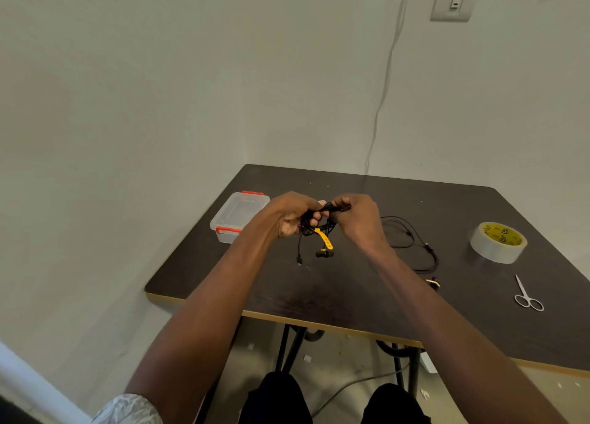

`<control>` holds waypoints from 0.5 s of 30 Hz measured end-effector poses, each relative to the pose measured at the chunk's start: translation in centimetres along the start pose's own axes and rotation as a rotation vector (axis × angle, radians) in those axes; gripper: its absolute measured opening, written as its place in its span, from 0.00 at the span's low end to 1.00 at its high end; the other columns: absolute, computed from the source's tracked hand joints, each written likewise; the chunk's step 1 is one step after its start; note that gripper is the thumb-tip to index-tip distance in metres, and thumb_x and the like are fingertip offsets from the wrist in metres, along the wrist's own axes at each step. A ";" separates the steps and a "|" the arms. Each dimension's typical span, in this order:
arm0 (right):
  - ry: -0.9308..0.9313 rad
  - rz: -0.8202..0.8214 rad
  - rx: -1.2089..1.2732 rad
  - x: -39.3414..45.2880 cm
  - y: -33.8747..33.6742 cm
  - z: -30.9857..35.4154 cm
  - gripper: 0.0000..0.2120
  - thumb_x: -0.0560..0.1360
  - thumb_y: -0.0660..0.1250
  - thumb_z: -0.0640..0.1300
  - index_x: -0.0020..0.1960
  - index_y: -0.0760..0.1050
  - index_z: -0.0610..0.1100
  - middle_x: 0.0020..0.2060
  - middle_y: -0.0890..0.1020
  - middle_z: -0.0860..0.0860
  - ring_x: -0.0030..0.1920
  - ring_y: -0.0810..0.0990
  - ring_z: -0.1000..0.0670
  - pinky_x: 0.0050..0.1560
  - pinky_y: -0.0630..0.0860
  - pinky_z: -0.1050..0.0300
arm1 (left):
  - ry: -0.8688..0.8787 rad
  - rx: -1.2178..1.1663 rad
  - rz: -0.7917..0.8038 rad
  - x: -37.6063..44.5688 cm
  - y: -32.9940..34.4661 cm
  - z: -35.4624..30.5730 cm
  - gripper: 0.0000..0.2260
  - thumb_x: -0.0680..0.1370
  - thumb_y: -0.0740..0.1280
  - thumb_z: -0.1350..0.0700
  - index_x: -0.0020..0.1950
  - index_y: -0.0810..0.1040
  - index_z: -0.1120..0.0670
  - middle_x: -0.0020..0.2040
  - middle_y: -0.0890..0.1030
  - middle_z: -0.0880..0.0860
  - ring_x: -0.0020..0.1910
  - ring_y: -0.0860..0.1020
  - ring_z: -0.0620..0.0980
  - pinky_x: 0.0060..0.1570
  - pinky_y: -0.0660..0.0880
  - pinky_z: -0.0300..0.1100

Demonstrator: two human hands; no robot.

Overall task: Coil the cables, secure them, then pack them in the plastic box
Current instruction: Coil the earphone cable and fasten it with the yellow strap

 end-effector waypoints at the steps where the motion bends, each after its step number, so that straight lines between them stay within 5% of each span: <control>1: -0.039 -0.004 -0.033 0.0 0.0 0.1 0.02 0.71 0.74 0.38 0.41 0.82 0.40 0.32 0.80 0.50 0.31 0.74 0.55 0.31 0.66 0.68 | 0.003 -0.030 0.014 0.0 -0.1 -0.1 0.11 0.81 0.61 0.60 0.44 0.77 0.63 0.26 0.73 0.50 0.24 0.69 0.43 0.24 0.67 0.33; 6: -0.353 -0.101 -0.125 -0.8 0.2 0.1 0.13 0.72 0.68 0.34 0.56 0.78 0.40 0.47 0.79 0.46 0.42 0.76 0.48 0.41 0.70 0.62 | 0.010 -0.128 0.051 -0.1 -0.6 -0.3 0.08 0.81 0.62 0.61 0.44 0.77 0.63 0.29 0.73 0.51 0.24 0.68 0.44 0.24 0.68 0.33; 11: -0.790 -0.343 -0.351 -2.2 0.7 -0.7 0.09 0.76 0.65 0.38 0.55 0.79 0.43 0.52 0.79 0.41 0.46 0.73 0.45 0.45 0.69 0.55 | 0.028 -0.222 0.025 0.4 -0.8 -0.1 0.04 0.80 0.62 0.63 0.48 0.75 0.62 0.27 0.71 0.51 0.22 0.68 0.43 0.23 0.67 0.33; 15: -0.738 -0.371 -0.208 -2.2 0.7 -0.8 0.07 0.75 0.70 0.36 0.52 0.81 0.43 0.45 0.79 0.45 0.44 0.75 0.46 0.43 0.69 0.53 | 0.070 -0.259 -0.026 0.7 -1.1 0.4 0.06 0.80 0.62 0.64 0.46 0.75 0.64 0.27 0.74 0.52 0.22 0.66 0.42 0.21 0.65 0.31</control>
Point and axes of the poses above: each hand's wrist, its own x-axis towards the middle knuckle, its own y-axis out of the palm, z = x × y, the point moved 3 cm from there along x, towards the middle knuckle
